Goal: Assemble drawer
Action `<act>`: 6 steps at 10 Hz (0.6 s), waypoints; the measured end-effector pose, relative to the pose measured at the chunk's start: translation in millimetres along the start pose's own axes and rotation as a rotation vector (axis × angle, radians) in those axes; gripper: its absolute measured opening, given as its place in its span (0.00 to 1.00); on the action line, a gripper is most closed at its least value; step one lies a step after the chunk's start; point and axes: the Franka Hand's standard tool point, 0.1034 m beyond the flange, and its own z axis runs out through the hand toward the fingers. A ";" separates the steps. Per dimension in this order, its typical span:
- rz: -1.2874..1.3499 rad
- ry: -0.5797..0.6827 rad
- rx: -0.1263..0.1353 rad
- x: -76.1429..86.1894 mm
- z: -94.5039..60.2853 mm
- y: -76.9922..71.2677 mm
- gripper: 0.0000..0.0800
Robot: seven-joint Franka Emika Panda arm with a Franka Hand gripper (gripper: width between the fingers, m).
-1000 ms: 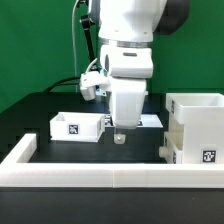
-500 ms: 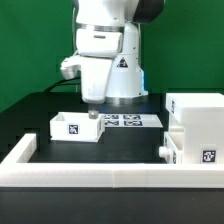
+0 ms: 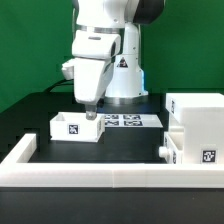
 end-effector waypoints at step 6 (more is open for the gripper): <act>0.660 0.104 -0.105 -26.1 9.6 -39.3 0.81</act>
Offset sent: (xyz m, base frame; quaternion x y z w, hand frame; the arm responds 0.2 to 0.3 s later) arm -0.0474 -0.0233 0.0095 -0.1075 0.0327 0.3056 0.9455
